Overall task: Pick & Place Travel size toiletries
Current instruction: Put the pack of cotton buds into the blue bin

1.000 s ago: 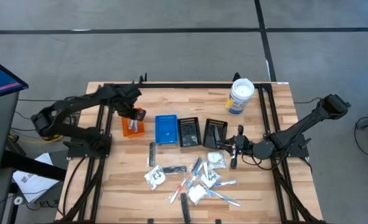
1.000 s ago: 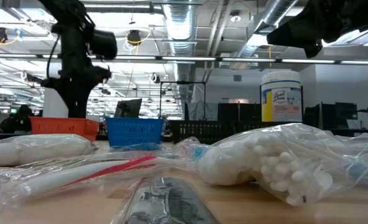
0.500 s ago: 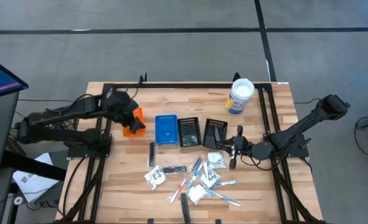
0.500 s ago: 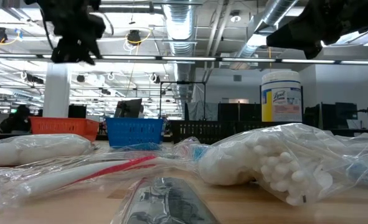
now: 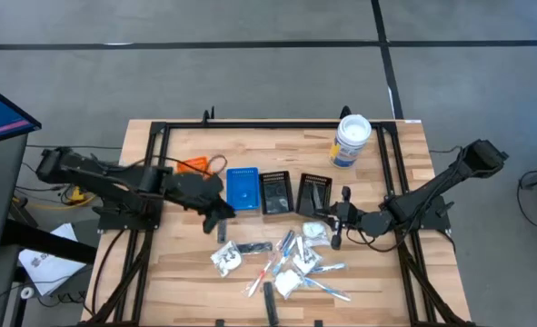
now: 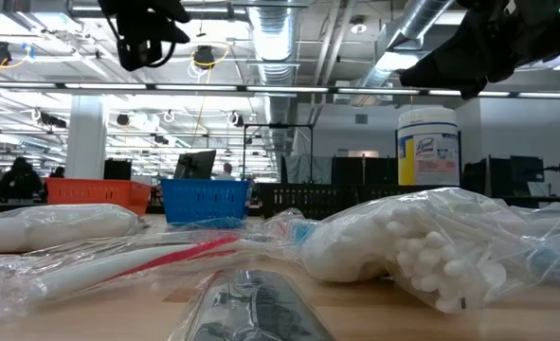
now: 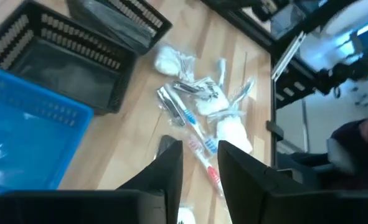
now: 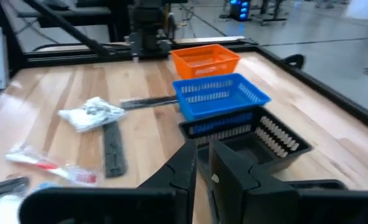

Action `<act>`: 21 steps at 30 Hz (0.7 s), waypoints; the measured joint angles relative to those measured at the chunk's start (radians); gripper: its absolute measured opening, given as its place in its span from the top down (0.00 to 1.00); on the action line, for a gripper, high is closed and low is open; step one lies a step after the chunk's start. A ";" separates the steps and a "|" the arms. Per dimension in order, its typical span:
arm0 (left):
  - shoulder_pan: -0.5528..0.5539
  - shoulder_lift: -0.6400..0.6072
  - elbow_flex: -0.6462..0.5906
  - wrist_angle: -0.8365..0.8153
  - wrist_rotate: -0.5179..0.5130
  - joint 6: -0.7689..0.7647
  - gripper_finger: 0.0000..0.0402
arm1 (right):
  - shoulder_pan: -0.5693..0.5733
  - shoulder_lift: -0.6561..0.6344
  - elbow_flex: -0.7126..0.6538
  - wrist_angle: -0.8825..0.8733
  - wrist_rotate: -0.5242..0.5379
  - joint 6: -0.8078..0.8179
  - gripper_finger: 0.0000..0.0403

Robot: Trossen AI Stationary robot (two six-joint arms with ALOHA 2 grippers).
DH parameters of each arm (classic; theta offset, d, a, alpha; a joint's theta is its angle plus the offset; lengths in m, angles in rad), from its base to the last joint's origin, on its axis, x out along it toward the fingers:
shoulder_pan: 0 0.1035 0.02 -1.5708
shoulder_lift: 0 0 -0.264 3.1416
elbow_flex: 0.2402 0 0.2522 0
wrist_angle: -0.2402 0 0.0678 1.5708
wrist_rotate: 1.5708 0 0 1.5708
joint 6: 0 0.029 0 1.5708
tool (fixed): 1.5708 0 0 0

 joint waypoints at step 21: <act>-0.275 0.290 -0.001 -0.170 0.194 -0.581 0.77 | -0.001 0.000 0.000 0.004 -0.045 0.008 0.91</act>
